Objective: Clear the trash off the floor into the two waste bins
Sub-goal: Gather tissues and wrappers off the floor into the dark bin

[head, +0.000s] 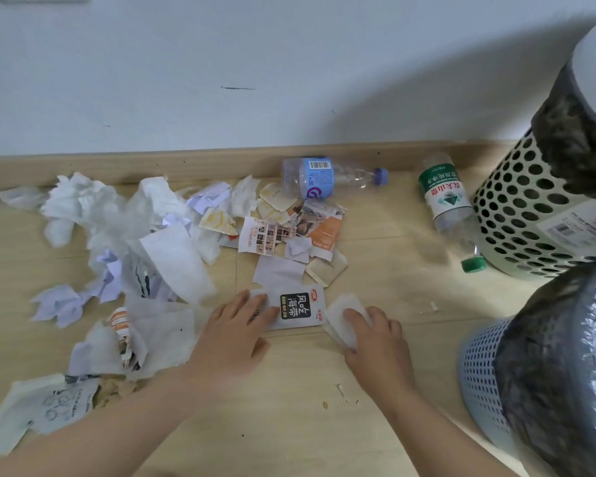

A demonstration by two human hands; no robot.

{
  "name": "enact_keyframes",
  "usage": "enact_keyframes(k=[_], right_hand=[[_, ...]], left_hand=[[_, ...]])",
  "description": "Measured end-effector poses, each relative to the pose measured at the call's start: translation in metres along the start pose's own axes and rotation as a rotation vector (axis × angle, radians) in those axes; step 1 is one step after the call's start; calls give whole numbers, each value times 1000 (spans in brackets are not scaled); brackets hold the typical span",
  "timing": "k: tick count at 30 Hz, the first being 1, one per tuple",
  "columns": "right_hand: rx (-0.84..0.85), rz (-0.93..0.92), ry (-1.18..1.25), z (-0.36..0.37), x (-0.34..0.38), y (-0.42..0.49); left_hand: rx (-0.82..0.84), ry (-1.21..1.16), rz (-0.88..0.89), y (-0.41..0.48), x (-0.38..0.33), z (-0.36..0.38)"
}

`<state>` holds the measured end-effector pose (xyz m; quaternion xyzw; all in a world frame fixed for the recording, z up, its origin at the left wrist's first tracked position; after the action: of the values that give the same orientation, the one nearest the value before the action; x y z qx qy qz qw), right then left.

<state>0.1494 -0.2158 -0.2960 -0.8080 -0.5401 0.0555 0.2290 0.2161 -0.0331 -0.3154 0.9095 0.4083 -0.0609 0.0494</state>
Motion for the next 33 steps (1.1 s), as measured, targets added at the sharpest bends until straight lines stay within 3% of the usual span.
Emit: enact_keyframes(k=[4, 7, 9, 12, 15, 17, 22, 24, 30, 33], right_hand=[[17, 18, 120, 4, 2, 4], [48, 43, 189, 6, 2, 4], [66, 57, 178, 8, 4, 4], [76, 76, 177, 9, 9, 2], [83, 72, 168, 8, 9, 0], [91, 65, 164, 6, 7, -2], [107, 76, 224, 5, 2, -6], [88, 87, 256, 3, 1, -6], [-6, 176, 378, -10, -7, -1], [-21, 235, 433, -22, -19, 8]], left_hand=[[-43, -99, 30, 4, 0, -4], [-333, -283, 8, 8, 8, -37], [-548, -272, -78, 6, 20, -62], [-675, -192, -467, 2, 50, -81], [-506, -327, -989, -7, 89, -70], [-418, -326, -1091, -6, 101, -68], [-104, -233, -1062, 11, 100, -44], [-51, -195, -1014, 17, 95, -36], [-193, -212, -884, 24, 76, -51], [-250, -385, -795, 31, 68, -71]])
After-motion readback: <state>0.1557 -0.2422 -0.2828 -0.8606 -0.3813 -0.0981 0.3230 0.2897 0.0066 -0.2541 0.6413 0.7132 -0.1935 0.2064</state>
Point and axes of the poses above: each hand's wrist, its own y-axis towards the middle knuckle, its own z-axis out of the palm, x = y × z, the point moved 7 cm from there along y, towards the middle knuckle, and after that the axes turned 6 degrees about -x, right-handed, at the moved point
